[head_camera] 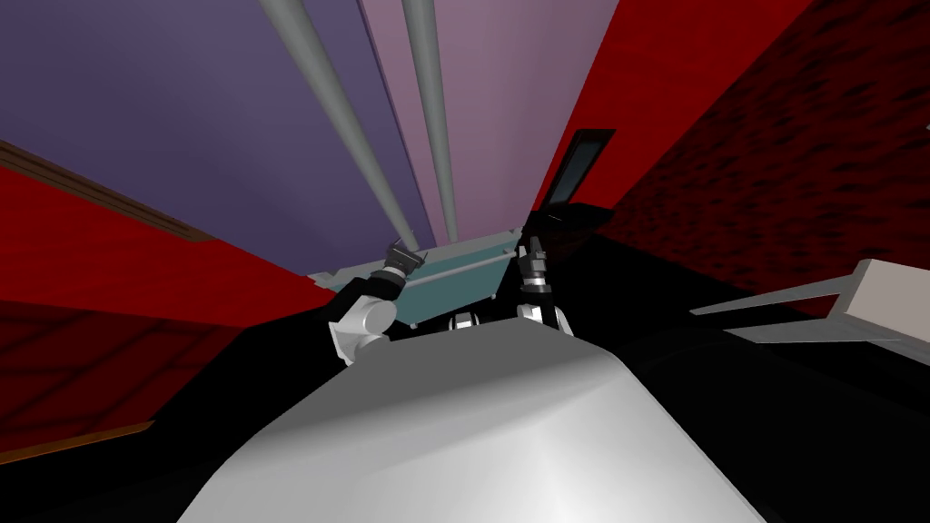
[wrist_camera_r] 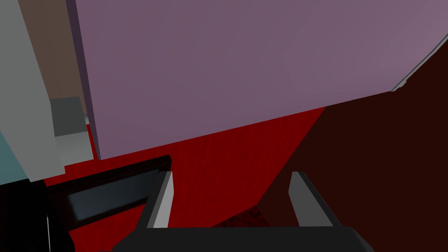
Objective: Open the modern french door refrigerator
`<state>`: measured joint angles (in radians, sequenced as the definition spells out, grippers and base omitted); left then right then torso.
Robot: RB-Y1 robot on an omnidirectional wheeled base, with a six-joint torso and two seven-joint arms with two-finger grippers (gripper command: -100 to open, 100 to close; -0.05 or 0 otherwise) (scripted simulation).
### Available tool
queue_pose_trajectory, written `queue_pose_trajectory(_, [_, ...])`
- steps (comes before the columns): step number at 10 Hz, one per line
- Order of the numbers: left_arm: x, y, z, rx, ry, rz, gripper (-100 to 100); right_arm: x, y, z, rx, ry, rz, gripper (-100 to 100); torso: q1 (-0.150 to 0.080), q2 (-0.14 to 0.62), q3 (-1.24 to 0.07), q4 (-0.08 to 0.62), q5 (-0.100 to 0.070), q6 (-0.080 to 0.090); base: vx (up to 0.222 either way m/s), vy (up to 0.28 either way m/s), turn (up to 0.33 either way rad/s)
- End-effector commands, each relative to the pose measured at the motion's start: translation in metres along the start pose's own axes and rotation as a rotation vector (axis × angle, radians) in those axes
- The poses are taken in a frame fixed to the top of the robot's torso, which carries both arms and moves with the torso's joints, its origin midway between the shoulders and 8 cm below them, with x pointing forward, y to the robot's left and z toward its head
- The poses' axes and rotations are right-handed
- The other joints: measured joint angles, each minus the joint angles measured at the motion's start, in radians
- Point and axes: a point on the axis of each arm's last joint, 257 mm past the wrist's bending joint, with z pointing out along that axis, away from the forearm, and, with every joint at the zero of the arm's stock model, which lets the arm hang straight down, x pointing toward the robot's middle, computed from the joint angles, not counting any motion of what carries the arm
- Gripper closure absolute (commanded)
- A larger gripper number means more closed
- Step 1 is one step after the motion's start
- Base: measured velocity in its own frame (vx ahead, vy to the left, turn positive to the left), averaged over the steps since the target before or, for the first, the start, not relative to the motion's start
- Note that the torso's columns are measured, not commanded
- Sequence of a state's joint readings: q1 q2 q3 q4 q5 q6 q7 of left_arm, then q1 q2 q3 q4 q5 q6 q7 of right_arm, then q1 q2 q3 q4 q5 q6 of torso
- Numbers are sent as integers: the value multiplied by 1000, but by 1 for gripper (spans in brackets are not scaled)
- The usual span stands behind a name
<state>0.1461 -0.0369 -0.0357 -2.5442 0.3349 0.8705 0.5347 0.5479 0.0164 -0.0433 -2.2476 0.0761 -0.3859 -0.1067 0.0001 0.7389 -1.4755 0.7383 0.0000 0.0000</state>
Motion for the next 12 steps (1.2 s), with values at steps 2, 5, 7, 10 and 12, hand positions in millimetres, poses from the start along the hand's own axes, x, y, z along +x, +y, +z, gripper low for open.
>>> queue_pose_trajectory(2, [-4, -7, 18, 10, -11, 0, -100, 0, 0, 0, 0, 0, 0, 0, 0, -1, -1, 0, 0, 0, -31, -1, -44])
queue_pose_trajectory(5, [-7, -14, 32, 19, -19, -1, -100, 0, 0, 0, 0, 0, 0, 0, -2, -2, -2, -1, -1, 1, -28, -2, -34])
queue_pose_trajectory(7, [-4, -7, 18, 10, -11, 0, 100, 0, 0, 0, 0, 0, 0, 0, -2, -3, -2, -1, -1, 1, 10, 5, 42])
queue_pose_trajectory(10, [0, -1, 3, 1, -2, 0, 100, 0, 0, 0, 0, 0, 0, 0, -6, -4, -2, -3, -2, 3, 41, 5, 54])
queue_pose_trajectory(12, [2, 3, -6, -4, 3, -1, 100, 0, 0, 0, 0, 0, 0, 0, -6, -3, -1, -3, -2, 4, 30, 4, 38])
